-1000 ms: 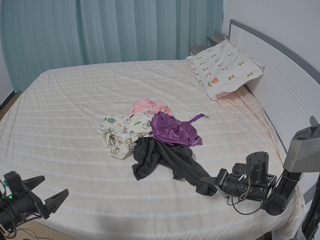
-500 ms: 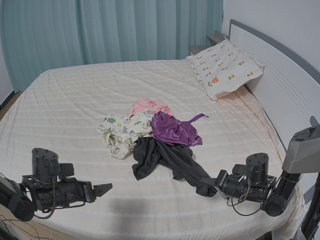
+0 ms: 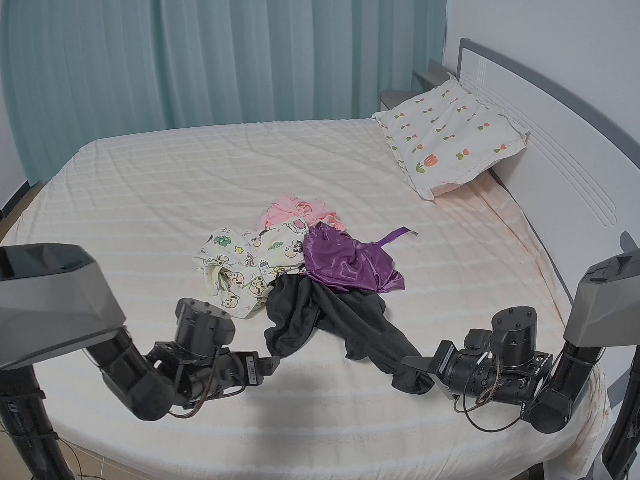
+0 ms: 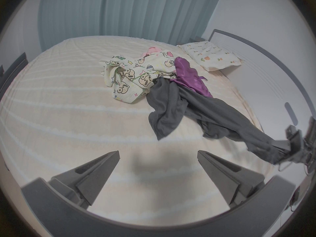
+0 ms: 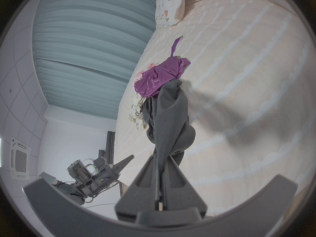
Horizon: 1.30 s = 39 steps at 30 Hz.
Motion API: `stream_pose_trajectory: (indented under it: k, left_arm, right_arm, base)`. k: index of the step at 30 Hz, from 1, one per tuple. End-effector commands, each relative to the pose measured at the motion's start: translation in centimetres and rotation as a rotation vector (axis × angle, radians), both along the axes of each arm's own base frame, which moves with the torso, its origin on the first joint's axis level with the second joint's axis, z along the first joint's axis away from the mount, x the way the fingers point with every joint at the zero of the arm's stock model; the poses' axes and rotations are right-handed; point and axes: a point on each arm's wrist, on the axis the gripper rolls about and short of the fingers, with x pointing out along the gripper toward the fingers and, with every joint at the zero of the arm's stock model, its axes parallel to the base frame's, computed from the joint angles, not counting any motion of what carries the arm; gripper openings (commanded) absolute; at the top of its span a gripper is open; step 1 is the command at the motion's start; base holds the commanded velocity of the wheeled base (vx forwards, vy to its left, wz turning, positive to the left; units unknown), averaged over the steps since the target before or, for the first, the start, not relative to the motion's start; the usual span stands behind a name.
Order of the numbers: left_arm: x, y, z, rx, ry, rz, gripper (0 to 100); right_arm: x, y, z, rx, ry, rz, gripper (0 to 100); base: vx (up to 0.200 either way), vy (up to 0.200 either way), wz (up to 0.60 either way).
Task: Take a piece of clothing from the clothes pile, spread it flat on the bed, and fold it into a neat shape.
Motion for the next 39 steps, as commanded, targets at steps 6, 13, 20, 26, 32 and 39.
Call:
stream_pose_trajectory:
  k: [6, 13, 20, 26, 32, 39]
  left_arm:
    - [5.5, -3.2, -6.1, 0.07, 0.003, 0.117, 100]
    - [8.7, -5.1, -8.2, 0.033, -0.051, 0.175, 100]
    - [10.3, -5.8, -8.0, 0.019, -0.105, 0.204, 100]
    - [11.2, -6.7, -7.8, 0.027, -0.142, 0.214, 100]
    - [11.5, -7.2, -7.6, 0.04, -0.115, 0.211, 0]
    - [9.9, -7.3, -8.3, 0.022, -0.072, 0.228, 0]
  right_arm:
    - [0.0, 0.0, 0.0, -0.001, 0.002, -0.002, 0]
    - [0.0, 0.0, 0.0, 0.0, 0.002, 0.001, 0]
    - [0.0, 0.1, -0.1, 0.001, 0.001, 0.002, 0]
    - [0.0, 0.1, 0.0, 0.0, 0.0, 0.003, 0]
    - [-0.1, 0.1, 0.0, 0.001, -0.001, 0.006, 0]
    - [-0.3, 0.3, 0.2, 0.005, -0.006, 0.016, 0]
  base:
    - [0.0, 0.0, 0.0]
    - [0.0, 0.0, 0.0]
    - [0.0, 0.0, 0.0]
    - [0.0, 0.0, 0.0]
    - [0.0, 0.0, 0.0]
    - [0.0, 0.0, 0.0]
